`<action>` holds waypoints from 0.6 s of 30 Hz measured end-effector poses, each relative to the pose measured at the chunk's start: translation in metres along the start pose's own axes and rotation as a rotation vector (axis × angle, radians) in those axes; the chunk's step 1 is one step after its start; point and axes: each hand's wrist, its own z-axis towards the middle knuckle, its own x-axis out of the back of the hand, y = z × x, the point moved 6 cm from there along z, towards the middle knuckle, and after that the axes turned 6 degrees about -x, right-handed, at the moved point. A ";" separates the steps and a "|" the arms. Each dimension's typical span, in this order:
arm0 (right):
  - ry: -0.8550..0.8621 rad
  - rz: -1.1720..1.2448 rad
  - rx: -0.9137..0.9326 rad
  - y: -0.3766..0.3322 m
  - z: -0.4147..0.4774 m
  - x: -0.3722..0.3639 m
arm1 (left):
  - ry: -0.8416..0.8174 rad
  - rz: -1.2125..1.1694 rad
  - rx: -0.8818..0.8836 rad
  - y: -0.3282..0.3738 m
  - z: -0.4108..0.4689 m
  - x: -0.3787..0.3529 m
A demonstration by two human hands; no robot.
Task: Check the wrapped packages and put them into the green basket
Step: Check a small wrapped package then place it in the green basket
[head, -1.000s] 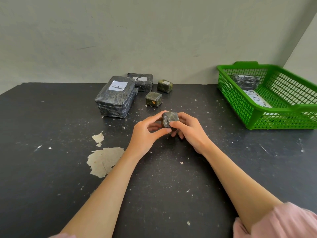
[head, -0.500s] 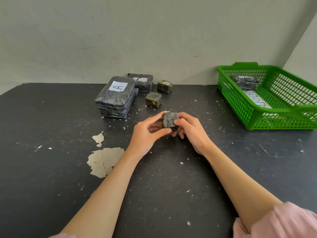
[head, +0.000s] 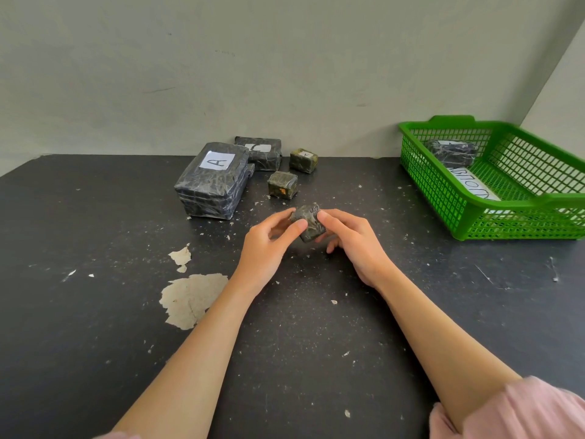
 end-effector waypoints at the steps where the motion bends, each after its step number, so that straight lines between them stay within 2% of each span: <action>1: 0.011 0.014 -0.008 0.001 0.001 0.001 | -0.009 -0.004 -0.013 0.001 -0.001 -0.001; 4: 0.030 0.063 -0.025 0.005 0.002 0.003 | -0.060 0.019 -0.073 0.005 -0.003 -0.005; 6: 0.036 0.013 -0.021 0.004 0.002 0.002 | -0.068 0.040 -0.091 0.007 -0.004 -0.006; 9: 0.043 -0.072 -0.020 0.002 0.001 -0.002 | -0.096 0.029 -0.076 0.005 -0.003 -0.007; 18: 0.083 -0.047 -0.037 0.003 0.001 0.002 | -0.178 0.038 -0.063 0.002 -0.002 -0.011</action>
